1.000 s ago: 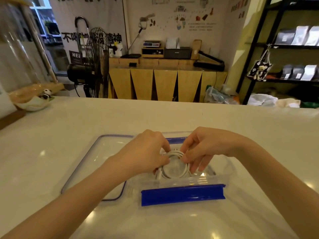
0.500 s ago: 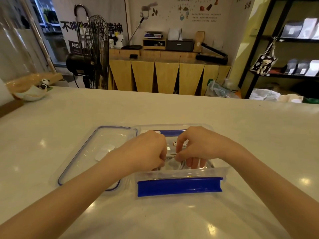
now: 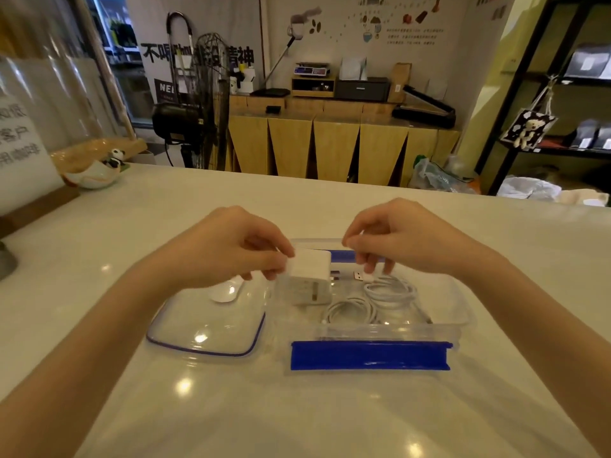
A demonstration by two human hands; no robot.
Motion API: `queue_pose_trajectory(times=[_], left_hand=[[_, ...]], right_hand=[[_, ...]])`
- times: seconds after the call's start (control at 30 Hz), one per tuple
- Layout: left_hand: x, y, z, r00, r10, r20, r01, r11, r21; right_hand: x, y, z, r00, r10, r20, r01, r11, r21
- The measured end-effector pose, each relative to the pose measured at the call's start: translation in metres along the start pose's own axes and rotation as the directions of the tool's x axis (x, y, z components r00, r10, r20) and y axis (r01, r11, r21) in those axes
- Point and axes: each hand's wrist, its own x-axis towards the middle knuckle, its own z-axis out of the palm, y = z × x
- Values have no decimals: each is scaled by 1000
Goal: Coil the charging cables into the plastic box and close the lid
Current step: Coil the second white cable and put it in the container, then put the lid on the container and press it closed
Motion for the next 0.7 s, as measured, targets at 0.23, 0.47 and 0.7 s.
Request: queue_pose_trajectory(times=[0.23,0.47,0.7], left_hand=[[-19,-70,-1,961,-126,-246,117,992,-51],[-33,-118,16,829,-342,-443,409,910,64],[-36,-127,24,773,-417,-479,457,889,-35]], right_hand=[[88,-29,26,985,-151,86,157,985,-67],[153,-25,66,972,78,220,-17,964,-266],[164,-26,78,958,176,228,-59,896,-440]])
